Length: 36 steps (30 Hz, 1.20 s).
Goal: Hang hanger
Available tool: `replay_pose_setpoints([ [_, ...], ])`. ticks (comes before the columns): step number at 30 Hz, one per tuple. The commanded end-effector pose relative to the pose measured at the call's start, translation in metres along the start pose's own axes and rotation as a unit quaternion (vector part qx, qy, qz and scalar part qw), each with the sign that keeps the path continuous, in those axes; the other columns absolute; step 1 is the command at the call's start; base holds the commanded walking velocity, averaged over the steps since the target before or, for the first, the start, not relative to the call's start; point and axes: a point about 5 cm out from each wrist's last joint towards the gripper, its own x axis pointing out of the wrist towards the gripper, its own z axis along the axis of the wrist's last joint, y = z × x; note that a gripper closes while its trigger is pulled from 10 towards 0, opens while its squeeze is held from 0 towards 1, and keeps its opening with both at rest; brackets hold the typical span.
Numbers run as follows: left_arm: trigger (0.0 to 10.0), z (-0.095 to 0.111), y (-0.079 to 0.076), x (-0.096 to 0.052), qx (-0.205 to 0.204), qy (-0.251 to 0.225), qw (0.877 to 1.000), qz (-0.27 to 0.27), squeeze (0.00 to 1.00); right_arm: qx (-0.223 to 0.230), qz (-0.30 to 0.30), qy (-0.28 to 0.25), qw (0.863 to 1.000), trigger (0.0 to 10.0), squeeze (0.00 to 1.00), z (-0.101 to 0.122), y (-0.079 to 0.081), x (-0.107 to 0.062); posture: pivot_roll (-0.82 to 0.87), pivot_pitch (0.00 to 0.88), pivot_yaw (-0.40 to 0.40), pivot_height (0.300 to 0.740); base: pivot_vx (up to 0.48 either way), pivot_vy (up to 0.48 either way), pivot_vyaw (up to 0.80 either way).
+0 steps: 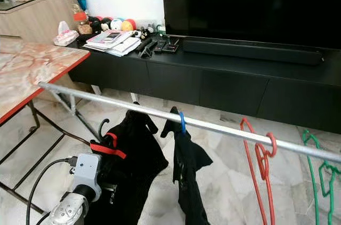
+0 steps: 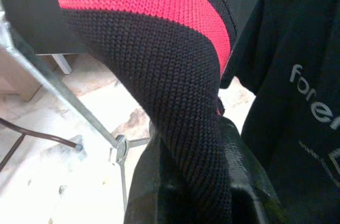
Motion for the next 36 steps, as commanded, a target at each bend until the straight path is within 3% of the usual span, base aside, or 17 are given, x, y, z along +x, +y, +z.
replay_pose_setpoints([
  [1,10.0,0.0083,0.0026,0.0020,-0.005,-0.016,1.000,0.004,0.00,0.009,0.005,0.016,1.000,10.0,0.00,-0.0087,0.0041,-0.0016,-0.01,0.040,0.080,0.740,-0.266,0.000,0.00],
  [20,10.0,0.0088,0.0037,0.0029,0.000,-0.011,1.000,0.011,0.00,0.010,0.005,0.016,1.000,10.0,0.00,-0.0081,0.0036,-0.0014,0.00,0.050,0.078,0.740,-0.266,0.000,0.00],
  [36,10.0,0.0065,0.0071,0.0034,-0.001,-0.001,1.000,0.031,0.00,0.011,0.006,0.016,1.000,10.0,0.00,-0.0084,0.0032,-0.0015,0.00,0.053,0.074,0.740,0.000,0.000,0.00],
])
